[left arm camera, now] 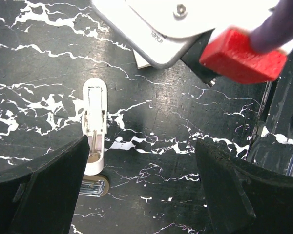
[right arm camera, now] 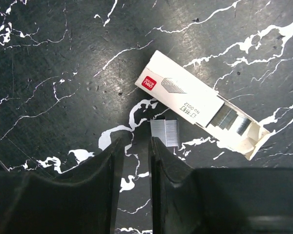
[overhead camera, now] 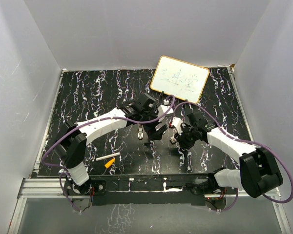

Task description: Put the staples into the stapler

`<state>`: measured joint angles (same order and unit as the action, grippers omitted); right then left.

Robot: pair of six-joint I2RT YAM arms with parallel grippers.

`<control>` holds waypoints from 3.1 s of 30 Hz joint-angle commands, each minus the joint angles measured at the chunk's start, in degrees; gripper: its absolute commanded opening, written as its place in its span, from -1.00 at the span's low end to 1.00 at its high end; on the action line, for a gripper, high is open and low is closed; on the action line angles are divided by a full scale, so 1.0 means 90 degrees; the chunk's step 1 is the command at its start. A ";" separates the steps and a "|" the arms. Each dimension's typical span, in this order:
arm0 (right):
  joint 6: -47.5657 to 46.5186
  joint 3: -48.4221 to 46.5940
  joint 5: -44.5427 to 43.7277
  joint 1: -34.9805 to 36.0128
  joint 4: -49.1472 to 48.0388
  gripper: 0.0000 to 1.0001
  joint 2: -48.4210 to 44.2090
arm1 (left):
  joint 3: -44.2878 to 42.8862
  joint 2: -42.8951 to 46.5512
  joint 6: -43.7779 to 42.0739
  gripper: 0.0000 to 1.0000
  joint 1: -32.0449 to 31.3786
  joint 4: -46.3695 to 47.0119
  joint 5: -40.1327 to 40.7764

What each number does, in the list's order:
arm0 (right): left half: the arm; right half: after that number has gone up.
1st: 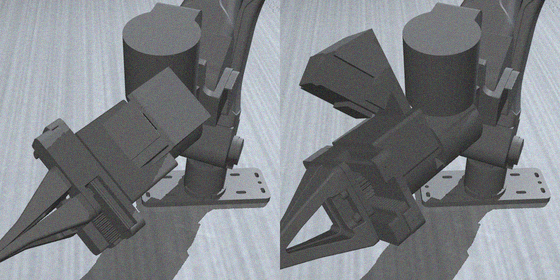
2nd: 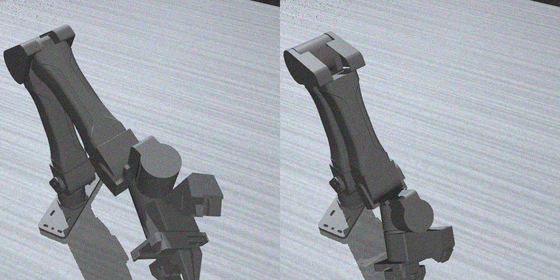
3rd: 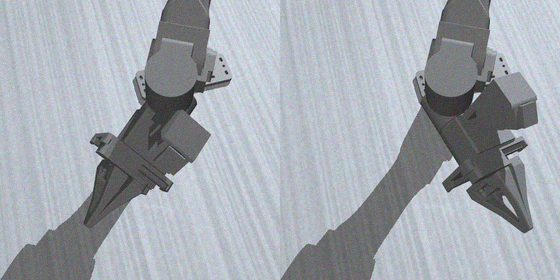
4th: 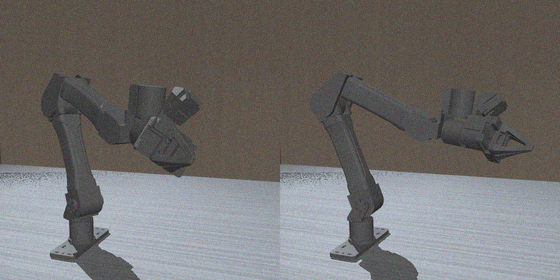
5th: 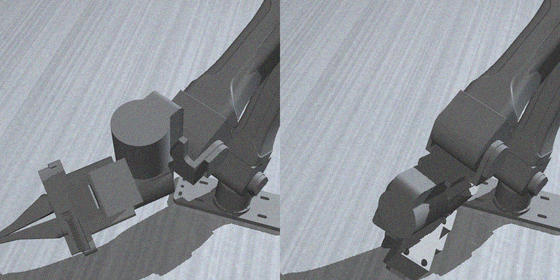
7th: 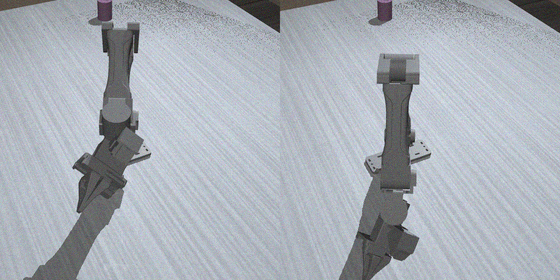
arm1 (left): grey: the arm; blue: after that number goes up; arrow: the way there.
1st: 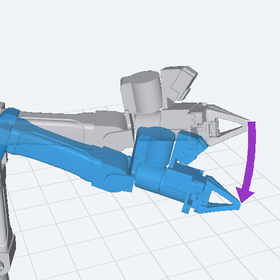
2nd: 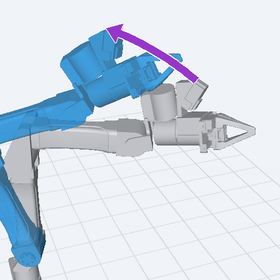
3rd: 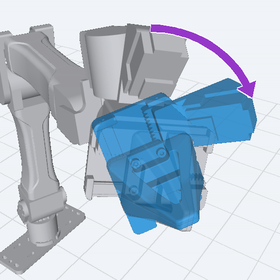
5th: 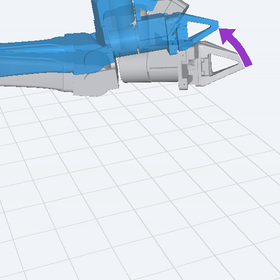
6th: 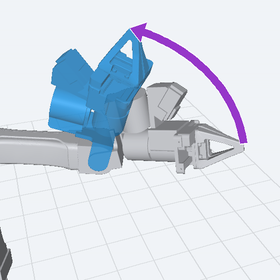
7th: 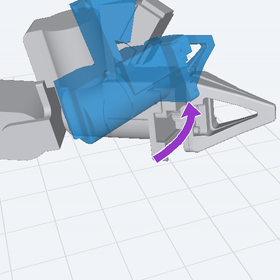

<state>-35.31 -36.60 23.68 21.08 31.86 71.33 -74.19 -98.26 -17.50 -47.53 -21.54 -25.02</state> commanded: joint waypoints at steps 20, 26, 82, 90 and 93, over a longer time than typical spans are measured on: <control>0.0613 -0.0249 -0.0847 0.0361 -0.0539 -0.45 0.0125 | 0.0061 0.0498 0.0118 0.74 0.0183 0.0100 0.0025; 0.0582 -0.0250 -0.0948 0.0410 -0.0592 -0.45 0.0191 | 0.0050 0.0491 0.0108 0.74 0.0191 0.0089 0.0017; 0.0330 0.0030 -0.1266 0.0576 -0.0757 -0.43 0.0396 | 0.0109 0.0532 0.0049 0.74 0.0204 0.0098 -0.0005; 0.0291 0.0070 -0.1264 0.0633 -0.0753 -0.44 0.0432 | 0.0124 0.0544 0.0041 0.74 0.0203 0.0108 -0.0001; 0.0298 0.0090 -0.1273 0.0631 -0.0786 -0.45 0.0464 | 0.0136 0.0558 0.0039 0.74 0.0203 0.0095 0.0007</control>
<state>-31.92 -36.56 12.10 26.44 26.87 75.11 -73.80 -96.97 -16.73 -45.91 -20.18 -24.45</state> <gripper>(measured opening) 0.283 0.870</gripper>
